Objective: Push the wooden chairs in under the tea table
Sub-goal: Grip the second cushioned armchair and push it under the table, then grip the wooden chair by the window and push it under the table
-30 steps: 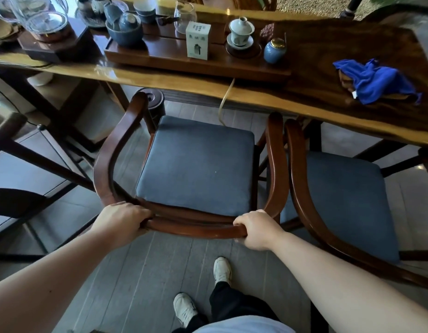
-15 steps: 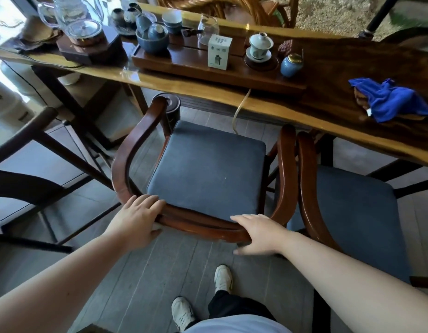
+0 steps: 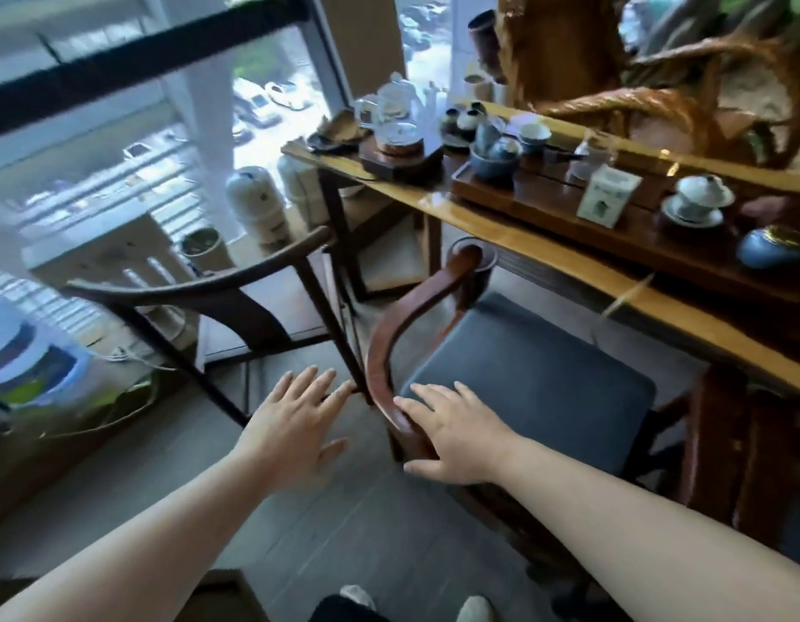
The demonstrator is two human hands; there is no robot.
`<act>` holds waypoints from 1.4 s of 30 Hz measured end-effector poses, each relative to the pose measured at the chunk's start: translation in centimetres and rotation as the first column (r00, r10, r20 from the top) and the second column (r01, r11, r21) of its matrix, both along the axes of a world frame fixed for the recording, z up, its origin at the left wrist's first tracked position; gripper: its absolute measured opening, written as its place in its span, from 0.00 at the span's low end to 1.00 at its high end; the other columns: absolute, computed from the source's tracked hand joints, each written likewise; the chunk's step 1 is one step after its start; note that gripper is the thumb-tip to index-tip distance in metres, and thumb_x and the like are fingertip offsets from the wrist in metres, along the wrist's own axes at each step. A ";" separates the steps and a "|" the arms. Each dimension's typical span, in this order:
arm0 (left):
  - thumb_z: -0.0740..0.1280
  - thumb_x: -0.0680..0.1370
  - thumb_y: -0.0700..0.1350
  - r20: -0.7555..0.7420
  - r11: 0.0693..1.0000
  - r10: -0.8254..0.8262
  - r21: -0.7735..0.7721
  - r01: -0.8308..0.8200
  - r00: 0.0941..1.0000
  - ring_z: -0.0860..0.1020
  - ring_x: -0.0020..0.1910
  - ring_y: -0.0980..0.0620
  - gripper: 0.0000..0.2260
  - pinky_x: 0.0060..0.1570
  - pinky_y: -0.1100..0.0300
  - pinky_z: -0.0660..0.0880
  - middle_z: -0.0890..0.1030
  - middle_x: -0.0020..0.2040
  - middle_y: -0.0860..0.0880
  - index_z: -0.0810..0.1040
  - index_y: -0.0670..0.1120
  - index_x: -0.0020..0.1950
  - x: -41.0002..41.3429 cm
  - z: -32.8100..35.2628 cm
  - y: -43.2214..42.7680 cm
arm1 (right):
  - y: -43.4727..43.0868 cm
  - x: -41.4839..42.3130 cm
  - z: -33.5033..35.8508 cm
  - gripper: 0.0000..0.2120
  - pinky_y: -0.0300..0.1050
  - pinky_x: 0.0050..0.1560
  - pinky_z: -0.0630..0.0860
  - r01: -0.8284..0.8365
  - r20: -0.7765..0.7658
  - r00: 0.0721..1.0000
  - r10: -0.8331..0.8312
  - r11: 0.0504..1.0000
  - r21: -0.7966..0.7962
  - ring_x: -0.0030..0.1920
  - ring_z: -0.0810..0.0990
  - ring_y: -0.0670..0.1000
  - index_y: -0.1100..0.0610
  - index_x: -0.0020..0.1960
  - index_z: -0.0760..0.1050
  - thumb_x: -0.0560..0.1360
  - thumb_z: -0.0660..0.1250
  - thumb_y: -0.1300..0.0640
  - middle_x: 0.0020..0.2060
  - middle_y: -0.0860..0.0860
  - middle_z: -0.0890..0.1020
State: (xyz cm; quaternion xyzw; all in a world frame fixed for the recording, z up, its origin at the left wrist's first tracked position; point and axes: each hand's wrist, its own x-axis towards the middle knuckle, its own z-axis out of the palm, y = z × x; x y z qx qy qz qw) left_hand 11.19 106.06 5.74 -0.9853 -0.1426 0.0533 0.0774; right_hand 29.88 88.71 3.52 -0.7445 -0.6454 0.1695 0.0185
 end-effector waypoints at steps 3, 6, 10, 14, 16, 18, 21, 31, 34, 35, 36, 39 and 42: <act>0.55 0.70 0.64 0.012 0.995 0.095 0.011 -0.095 0.995 0.71 0.66 0.38 0.33 0.62 0.40 0.68 0.76 0.65 0.40 0.71 0.45 0.69 -1.8 0.9 3.0 | 3.6 -0.3 1.0 0.41 0.59 0.75 0.49 -0.047 0.023 0.999 0.047 0.998 0.035 0.77 0.55 0.57 0.51 0.79 0.50 0.74 0.64 0.35 0.78 0.57 0.57; 0.56 0.71 0.63 0.053 0.985 0.170 -0.006 -0.170 0.984 0.70 0.67 0.39 0.32 0.64 0.40 0.67 0.75 0.66 0.41 0.71 0.46 0.69 -3.3 1.3 6.5 | 7.5 -0.7 1.7 0.41 0.58 0.75 0.48 -0.085 0.053 0.995 0.082 0.995 0.047 0.77 0.55 0.56 0.50 0.79 0.50 0.75 0.63 0.35 0.78 0.57 0.57; 0.56 0.72 0.63 0.081 0.972 0.233 -0.023 -0.232 0.969 0.69 0.67 0.39 0.31 0.65 0.41 0.67 0.75 0.67 0.41 0.71 0.46 0.69 -4.9 0.9 11.6 | 13.1 -1.5 1.8 0.39 0.58 0.75 0.49 -0.112 0.067 0.992 0.109 0.993 0.047 0.77 0.55 0.56 0.51 0.79 0.51 0.75 0.63 0.36 0.78 0.57 0.57; 0.60 0.72 0.62 0.105 0.964 0.265 -0.042 -0.262 0.958 0.69 0.67 0.40 0.30 0.65 0.42 0.66 0.75 0.67 0.42 0.72 0.46 0.68 -6.8 0.0 18.1 | 19.0 -2.5 1.3 0.38 0.57 0.75 0.49 -0.080 0.032 0.996 0.079 0.996 0.045 0.77 0.56 0.55 0.50 0.78 0.53 0.76 0.64 0.37 0.78 0.56 0.58; 0.67 0.71 0.61 0.118 0.957 0.289 -0.058 -0.284 0.950 0.69 0.68 0.41 0.30 0.65 0.42 0.66 0.75 0.67 0.42 0.72 0.47 0.68 -7.8 -0.2 21.7 | 22.1 -3.2 0.8 0.37 0.56 0.75 0.49 -0.069 0.021 0.997 0.069 0.997 0.021 0.77 0.56 0.54 0.50 0.78 0.53 0.76 0.63 0.37 0.78 0.55 0.58; 0.72 0.69 0.58 0.134 0.950 0.311 -0.069 -0.304 0.941 0.70 0.67 0.40 0.30 0.64 0.42 0.67 0.76 0.65 0.43 0.73 0.46 0.67 -8.6 -0.1 24.8 | 24.8 -3.7 0.5 0.36 0.55 0.75 0.50 -0.060 0.010 0.998 0.060 0.998 0.005 0.76 0.56 0.54 0.49 0.78 0.54 0.76 0.63 0.37 0.78 0.54 0.58; 0.75 0.67 0.56 0.143 0.938 0.345 -0.086 -0.336 0.928 0.71 0.66 0.40 0.31 0.63 0.41 0.67 0.76 0.65 0.42 0.74 0.45 0.66 -10.0 0.2 29.0 | 28.6 -4.7 0.6 0.36 0.55 0.76 0.50 -0.045 -0.002 0.999 0.045 0.999 0.019 0.76 0.56 0.53 0.49 0.78 0.55 0.76 0.64 0.38 0.78 0.54 0.59; 0.76 0.66 0.55 0.121 0.936 0.347 -0.110 -0.335 0.930 0.71 0.65 0.38 0.32 0.63 0.40 0.69 0.77 0.64 0.40 0.74 0.44 0.66 -9.7 -1.0 38.5 | 39.7 -3.4 0.5 0.36 0.57 0.75 0.55 -0.056 0.013 0.998 0.055 0.995 0.077 0.75 0.59 0.54 0.50 0.76 0.59 0.74 0.67 0.39 0.76 0.54 0.64; 0.73 0.68 0.57 0.059 0.929 0.358 -0.123 -0.349 0.932 0.66 0.70 0.40 0.33 0.67 0.42 0.64 0.73 0.68 0.42 0.71 0.46 0.69 -8.8 -2.0 41.1 | 42.8 -2.1 -0.2 0.36 0.58 0.74 0.57 -0.076 0.042 0.996 0.073 0.993 0.093 0.75 0.61 0.56 0.52 0.75 0.61 0.73 0.69 0.40 0.75 0.56 0.65; 0.71 0.69 0.58 0.045 0.926 0.362 -0.132 -0.354 0.931 0.63 0.71 0.42 0.33 0.69 0.43 0.61 0.71 0.70 0.43 0.69 0.47 0.71 -8.5 -2.3 41.9 | 43.8 -1.8 -0.5 0.37 0.58 0.74 0.56 -0.087 0.050 0.995 0.083 0.992 0.086 0.75 0.61 0.56 0.52 0.75 0.61 0.73 0.69 0.41 0.75 0.57 0.65; 0.70 0.70 0.59 0.030 0.923 0.366 -0.137 -0.359 0.930 0.61 0.73 0.43 0.34 0.70 0.44 0.58 0.68 0.72 0.44 0.67 0.48 0.72 -8.3 -2.7 42.8 | 45.0 -1.6 -0.7 0.37 0.58 0.74 0.55 -0.101 0.056 0.994 0.097 0.992 0.073 0.75 0.60 0.56 0.52 0.76 0.60 0.73 0.69 0.41 0.75 0.57 0.64; 0.70 0.69 0.60 -0.007 0.920 0.371 -0.138 -0.368 0.929 0.59 0.74 0.44 0.35 0.71 0.44 0.54 0.67 0.73 0.45 0.65 0.50 0.73 -7.6 -3.6 45.4 | 48.6 -0.7 -1.8 0.38 0.57 0.75 0.53 -0.135 0.067 0.989 0.135 0.991 -0.005 0.75 0.59 0.55 0.50 0.77 0.57 0.73 0.68 0.39 0.76 0.55 0.61; 0.69 0.68 0.62 -0.052 0.916 0.362 -0.166 -0.365 0.931 0.58 0.74 0.44 0.37 0.71 0.44 0.53 0.67 0.73 0.45 0.65 0.50 0.73 -7.5 -4.0 47.7 | 51.2 0.2 -2.4 0.38 0.54 0.72 0.62 -0.185 0.042 0.981 0.189 0.979 -0.085 0.72 0.65 0.54 0.50 0.76 0.59 0.72 0.69 0.39 0.74 0.53 0.66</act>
